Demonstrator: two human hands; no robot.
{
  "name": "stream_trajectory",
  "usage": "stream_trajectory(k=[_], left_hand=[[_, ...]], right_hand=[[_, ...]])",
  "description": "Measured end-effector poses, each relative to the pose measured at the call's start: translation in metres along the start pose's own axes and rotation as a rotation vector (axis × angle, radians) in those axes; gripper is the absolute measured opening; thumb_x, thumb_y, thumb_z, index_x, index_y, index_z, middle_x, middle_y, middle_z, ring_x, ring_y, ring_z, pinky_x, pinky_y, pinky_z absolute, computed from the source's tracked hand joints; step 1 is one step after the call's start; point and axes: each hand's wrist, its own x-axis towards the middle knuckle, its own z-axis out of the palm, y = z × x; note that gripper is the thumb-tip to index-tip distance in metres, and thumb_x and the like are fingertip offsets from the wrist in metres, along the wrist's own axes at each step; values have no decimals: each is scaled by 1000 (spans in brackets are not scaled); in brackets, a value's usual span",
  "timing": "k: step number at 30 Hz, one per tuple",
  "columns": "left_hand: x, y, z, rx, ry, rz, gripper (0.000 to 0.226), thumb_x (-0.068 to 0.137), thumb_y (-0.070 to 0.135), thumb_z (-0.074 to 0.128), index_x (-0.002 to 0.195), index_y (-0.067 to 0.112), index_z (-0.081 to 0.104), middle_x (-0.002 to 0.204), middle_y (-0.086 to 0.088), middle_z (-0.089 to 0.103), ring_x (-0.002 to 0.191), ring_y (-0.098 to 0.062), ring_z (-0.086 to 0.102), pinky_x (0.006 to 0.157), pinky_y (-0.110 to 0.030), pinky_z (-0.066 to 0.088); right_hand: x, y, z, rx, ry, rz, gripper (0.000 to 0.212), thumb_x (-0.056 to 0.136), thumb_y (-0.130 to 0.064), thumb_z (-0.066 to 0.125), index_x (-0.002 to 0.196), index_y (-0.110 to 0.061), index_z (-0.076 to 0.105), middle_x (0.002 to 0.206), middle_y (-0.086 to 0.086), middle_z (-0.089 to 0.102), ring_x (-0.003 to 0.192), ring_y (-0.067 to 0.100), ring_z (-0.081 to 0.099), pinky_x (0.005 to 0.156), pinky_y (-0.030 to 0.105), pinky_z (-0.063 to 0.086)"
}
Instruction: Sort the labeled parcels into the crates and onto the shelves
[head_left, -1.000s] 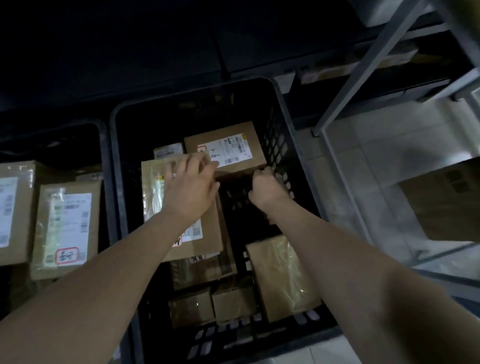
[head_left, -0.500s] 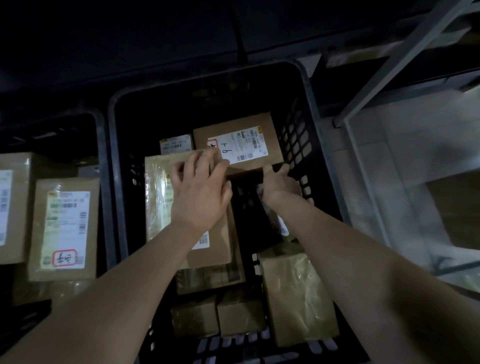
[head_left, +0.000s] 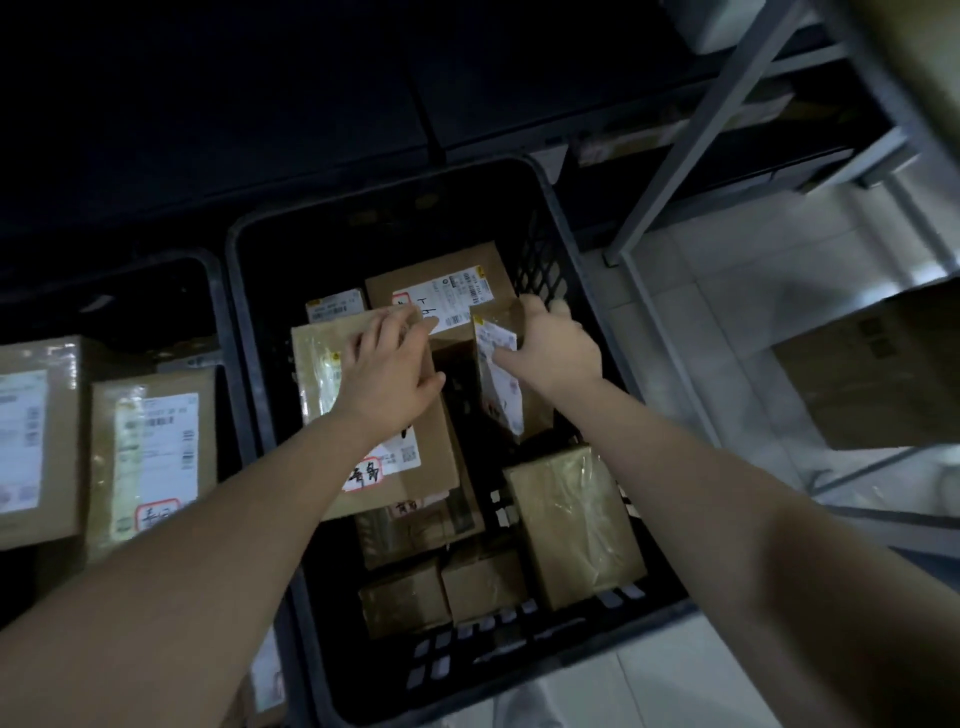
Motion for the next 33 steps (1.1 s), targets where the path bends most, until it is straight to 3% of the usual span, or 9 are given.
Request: stream_trajectory(k=[6,11,16,18,20,23,26,29,33], left_hand=[[-32,8,-40,-137,-52,3,64,94,38,50,148,27,19,153,-3,19,140,-26,16,111,-46,18],[-72,17,-60,-373,-157,123,81,88,53,54,151,31,7,157,0,8,143,-23,10,114,-46,20],[-107,38,-53,-281,-279,275,105,77,61,62,151,29,-6,155,2,11,140,-22,15,110,-39,24],[-111,43,-50,-273,-302,269,111,75,62,64,150,29,-11,154,2,14,139,-22,18,110,-40,27],[-116,43,-46,-254,-347,258,116,73,62,67,148,31,-16,152,2,17,137,-22,25,108,-42,32],[-129,32,-35,-208,-410,247,119,71,60,69,148,31,-17,147,1,20,132,-22,30,106,-39,35],[-145,13,-20,23,-416,299,116,72,58,68,150,26,-10,148,-3,19,132,-25,28,109,-36,31],[-154,2,1,96,-463,296,112,73,51,70,151,24,-6,146,-7,24,130,-27,29,108,-38,32],[-156,9,25,153,-419,252,109,74,44,70,151,27,-4,134,-5,30,116,-25,36,93,-35,40]], right_hand=[[-37,-16,-50,214,49,122,85,78,-49,61,150,-21,25,141,10,38,119,30,50,83,37,47],[-82,-16,-66,353,-76,197,85,77,-42,62,149,-21,23,128,9,48,107,27,54,87,40,52],[-123,-11,-69,769,-300,318,70,84,-30,58,146,-32,27,127,3,51,106,24,56,86,43,54],[-132,-12,-69,695,-401,294,57,85,-26,59,138,-29,38,112,4,59,95,21,61,75,37,56],[-139,-15,-63,666,-464,281,42,87,-21,59,126,-23,46,100,5,61,86,19,62,75,38,56],[-144,-15,-42,609,-557,280,35,86,-21,63,118,-19,49,103,7,60,92,21,60,87,43,54],[-145,-15,-17,425,-651,224,33,84,-28,67,112,-22,52,106,7,62,91,18,58,76,31,50],[-144,-12,3,306,-552,126,28,88,-27,67,112,-18,56,92,0,56,79,12,55,58,23,46],[-137,0,16,397,-420,138,25,91,-24,63,114,-17,57,92,4,59,75,17,59,56,24,47]])
